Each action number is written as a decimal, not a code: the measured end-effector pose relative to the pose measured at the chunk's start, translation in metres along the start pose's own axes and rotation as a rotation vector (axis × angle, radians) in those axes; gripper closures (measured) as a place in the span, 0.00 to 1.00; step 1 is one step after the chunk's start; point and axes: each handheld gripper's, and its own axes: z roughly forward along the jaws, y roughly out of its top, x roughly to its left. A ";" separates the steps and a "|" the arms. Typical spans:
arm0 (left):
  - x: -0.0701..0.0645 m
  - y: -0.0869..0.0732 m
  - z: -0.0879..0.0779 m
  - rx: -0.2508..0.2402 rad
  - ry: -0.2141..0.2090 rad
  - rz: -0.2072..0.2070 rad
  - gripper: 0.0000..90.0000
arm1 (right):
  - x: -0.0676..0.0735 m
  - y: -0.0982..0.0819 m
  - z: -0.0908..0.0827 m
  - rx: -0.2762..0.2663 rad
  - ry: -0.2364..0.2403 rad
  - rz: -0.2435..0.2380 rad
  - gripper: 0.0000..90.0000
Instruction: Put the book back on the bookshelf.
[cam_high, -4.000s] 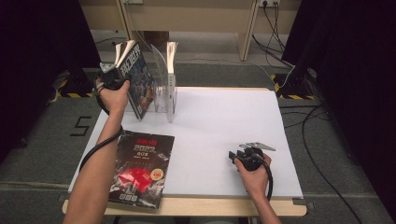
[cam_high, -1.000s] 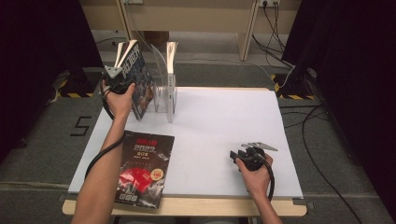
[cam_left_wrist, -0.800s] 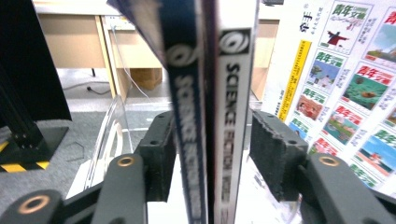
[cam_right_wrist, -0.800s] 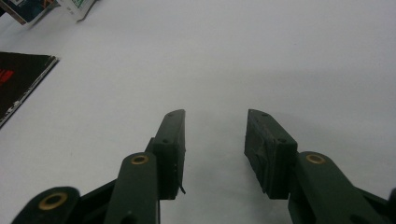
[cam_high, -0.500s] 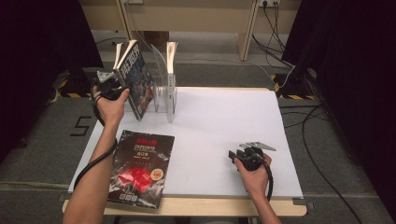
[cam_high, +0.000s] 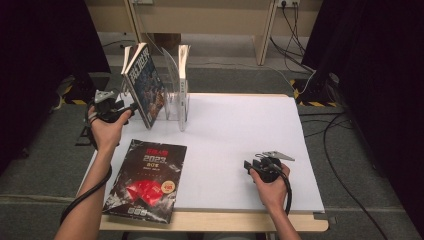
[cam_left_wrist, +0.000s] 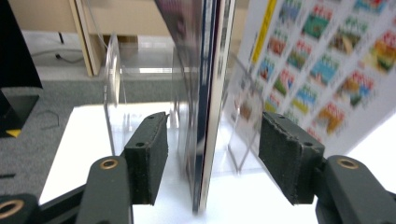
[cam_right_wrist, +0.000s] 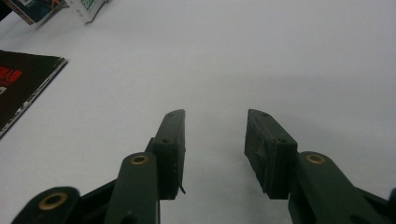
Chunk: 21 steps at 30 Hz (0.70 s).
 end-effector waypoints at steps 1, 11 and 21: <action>0.002 -0.004 -0.002 0.009 0.001 0.002 0.46 | 0.000 0.000 0.000 -0.001 -0.001 0.000 0.65; 0.021 -0.046 -0.016 0.173 -0.038 -0.043 0.57 | 0.006 0.005 -0.002 -0.004 0.003 -0.022 0.65; 0.041 -0.089 -0.028 0.362 -0.043 -0.073 0.86 | 0.009 0.007 0.000 0.021 0.007 -0.018 0.65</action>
